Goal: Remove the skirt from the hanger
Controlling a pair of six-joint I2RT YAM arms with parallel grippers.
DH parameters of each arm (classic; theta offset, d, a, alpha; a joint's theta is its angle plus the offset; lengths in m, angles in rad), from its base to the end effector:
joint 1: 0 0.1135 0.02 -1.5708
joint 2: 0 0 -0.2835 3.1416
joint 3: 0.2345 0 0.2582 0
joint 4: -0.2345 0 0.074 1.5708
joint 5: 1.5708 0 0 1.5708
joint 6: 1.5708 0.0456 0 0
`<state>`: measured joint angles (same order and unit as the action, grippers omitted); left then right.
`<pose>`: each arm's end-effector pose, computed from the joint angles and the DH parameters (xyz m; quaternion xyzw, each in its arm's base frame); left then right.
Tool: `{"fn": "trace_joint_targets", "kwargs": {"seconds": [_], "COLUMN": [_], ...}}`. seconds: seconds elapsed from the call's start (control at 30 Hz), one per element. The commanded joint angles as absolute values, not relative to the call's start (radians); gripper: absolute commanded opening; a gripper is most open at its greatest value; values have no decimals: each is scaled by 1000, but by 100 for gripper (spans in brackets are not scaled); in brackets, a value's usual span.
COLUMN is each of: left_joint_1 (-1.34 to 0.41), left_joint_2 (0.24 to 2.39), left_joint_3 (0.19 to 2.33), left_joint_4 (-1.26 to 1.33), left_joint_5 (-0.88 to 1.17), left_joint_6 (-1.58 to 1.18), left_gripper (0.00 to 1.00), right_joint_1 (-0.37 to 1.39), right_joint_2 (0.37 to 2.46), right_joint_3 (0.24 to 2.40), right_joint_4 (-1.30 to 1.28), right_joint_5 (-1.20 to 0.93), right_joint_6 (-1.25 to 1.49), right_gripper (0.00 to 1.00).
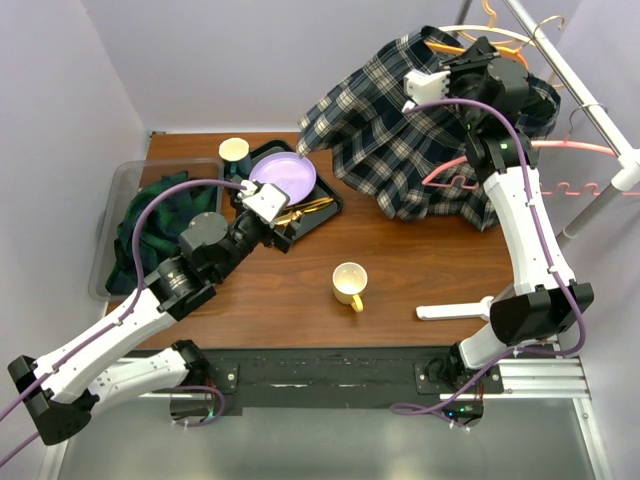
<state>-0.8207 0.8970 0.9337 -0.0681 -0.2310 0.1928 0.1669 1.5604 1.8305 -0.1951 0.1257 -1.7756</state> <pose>0.1509 -0.1467 0.4005 0.2761 0.6626 -0.1348 0.6831 0.3579 0.0545 0.5307 -0.5344 0.4210 -0.5567 0.4767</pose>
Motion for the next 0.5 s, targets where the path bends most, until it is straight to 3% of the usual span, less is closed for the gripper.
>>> {"fn": "trace_joint_targets", "kwargs": {"seconds": [0.0,0.47], "left_joint_1": [-825,-825], "left_joint_2": [882,868], "left_joint_3": [923,928], "left_joint_4": [-15,-14], "left_joint_5": [-225,-221], "left_joint_6": [167,146], "left_gripper": [100,100], "right_joint_1": [161,163], "right_joint_2": [1497,1486], "right_joint_3": [1887,1921], "right_joint_4": [-81,-32], "right_joint_5": [80,17], "right_joint_6": [-1790,-1772], "right_gripper": [0,0]}}
